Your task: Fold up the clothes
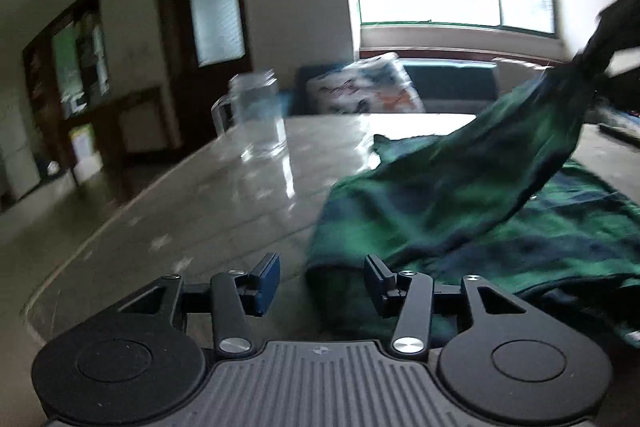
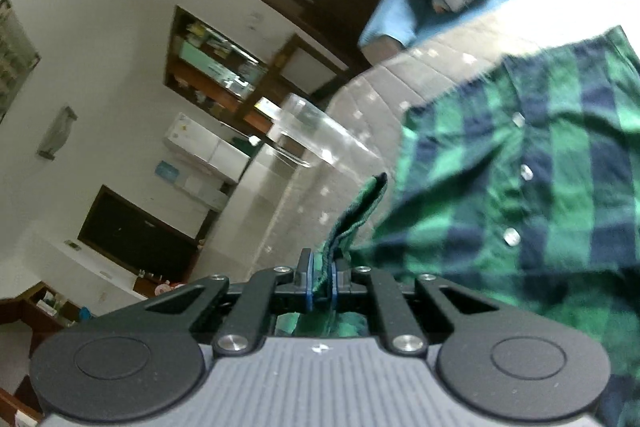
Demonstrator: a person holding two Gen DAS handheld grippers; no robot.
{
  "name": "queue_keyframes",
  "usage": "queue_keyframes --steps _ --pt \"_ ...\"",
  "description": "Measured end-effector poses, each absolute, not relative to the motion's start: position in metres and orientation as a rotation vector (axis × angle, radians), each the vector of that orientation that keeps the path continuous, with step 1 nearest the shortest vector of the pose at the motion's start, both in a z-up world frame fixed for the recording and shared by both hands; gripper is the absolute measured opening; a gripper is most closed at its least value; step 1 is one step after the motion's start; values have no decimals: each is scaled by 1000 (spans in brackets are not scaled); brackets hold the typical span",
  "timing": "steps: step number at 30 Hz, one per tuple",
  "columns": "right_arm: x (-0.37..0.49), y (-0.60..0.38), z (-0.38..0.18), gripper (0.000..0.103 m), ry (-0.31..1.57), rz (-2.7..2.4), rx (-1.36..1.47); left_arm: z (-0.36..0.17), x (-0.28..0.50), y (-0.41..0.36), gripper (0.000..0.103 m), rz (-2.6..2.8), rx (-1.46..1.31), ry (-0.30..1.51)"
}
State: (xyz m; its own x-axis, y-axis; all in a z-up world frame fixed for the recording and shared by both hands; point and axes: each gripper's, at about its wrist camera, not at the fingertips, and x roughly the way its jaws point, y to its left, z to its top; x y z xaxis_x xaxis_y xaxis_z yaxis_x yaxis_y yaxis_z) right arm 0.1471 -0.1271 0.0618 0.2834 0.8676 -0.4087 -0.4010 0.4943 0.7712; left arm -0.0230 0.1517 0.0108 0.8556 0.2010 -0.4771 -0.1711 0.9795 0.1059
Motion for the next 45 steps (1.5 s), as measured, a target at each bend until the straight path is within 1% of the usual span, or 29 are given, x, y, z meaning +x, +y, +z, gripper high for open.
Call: queue_keyframes --steps 6,12,13,14,16,21,28,31,32,38,45 --pt "143 -121 95 7 855 963 569 -2 -19 157 53 178 67 568" --pt "133 -144 117 7 791 941 543 -11 -13 154 52 155 102 592" --pt "130 -151 117 7 791 925 538 -11 -13 154 48 151 106 594" --pt "128 -158 117 7 791 909 533 -12 -13 154 47 147 107 595" --pt "124 -173 117 7 791 877 522 -12 -14 154 47 136 108 592" --pt "113 -206 92 7 848 772 503 -12 -16 148 40 108 139 588" --pt "108 -227 23 7 969 601 433 -12 -16 143 39 76 195 593" --pt "107 -233 7 7 994 575 439 -9 -18 144 40 67 206 605" --pt "106 -236 5 7 988 574 439 -7 -19 145 41 59 208 606" --pt "105 -238 3 7 961 552 369 7 -31 151 41 15 217 607" --pt "101 -222 43 7 814 612 276 21 -38 164 41 24 233 588"
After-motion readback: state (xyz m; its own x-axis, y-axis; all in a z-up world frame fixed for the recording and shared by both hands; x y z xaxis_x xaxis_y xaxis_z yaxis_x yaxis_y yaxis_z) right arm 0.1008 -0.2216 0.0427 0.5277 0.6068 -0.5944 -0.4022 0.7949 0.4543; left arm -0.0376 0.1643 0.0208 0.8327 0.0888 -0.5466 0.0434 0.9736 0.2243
